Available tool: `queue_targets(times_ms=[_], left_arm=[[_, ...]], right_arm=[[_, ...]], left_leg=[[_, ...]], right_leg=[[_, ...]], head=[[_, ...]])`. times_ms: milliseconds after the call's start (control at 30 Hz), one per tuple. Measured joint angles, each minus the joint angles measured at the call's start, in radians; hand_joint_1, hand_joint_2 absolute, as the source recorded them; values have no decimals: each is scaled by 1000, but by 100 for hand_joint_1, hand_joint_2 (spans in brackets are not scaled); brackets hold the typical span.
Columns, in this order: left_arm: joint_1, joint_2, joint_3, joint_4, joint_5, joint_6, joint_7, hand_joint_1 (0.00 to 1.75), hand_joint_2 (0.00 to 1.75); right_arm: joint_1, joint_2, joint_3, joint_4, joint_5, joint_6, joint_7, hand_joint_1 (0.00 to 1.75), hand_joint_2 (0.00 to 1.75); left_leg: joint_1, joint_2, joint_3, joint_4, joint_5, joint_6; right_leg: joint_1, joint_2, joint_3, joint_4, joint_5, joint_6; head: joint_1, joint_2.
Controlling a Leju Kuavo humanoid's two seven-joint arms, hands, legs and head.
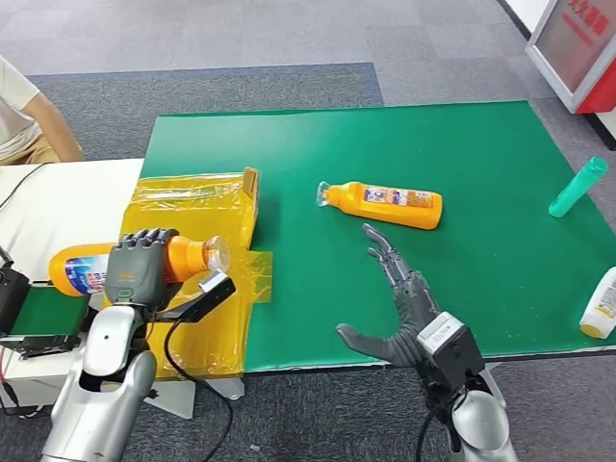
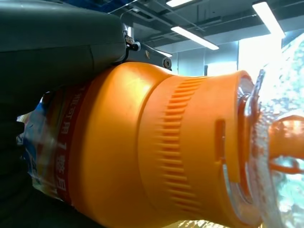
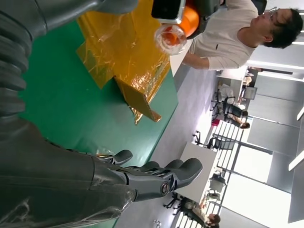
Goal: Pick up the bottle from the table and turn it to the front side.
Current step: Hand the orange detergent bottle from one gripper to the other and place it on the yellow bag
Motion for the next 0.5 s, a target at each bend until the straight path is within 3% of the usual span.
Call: queue_targets(times_ms=[167,500], left_arm=[[-40,39,-75,73,0,39,-26,175,175],[-100,38,-143,166,0,34,-68,175,175]], right_arm=[[-3,0,11,0,-14,10,-11,0,175],[-21,0,44,1,-24,17,-22,0,175]], left_leg=[[0,0,0,0,0,0],[0,0,0,0,0,0]], right_leg=[[0,0,0,0,0,0],[0,0,0,0,0,0]], head=[[0,0],[0,0]])
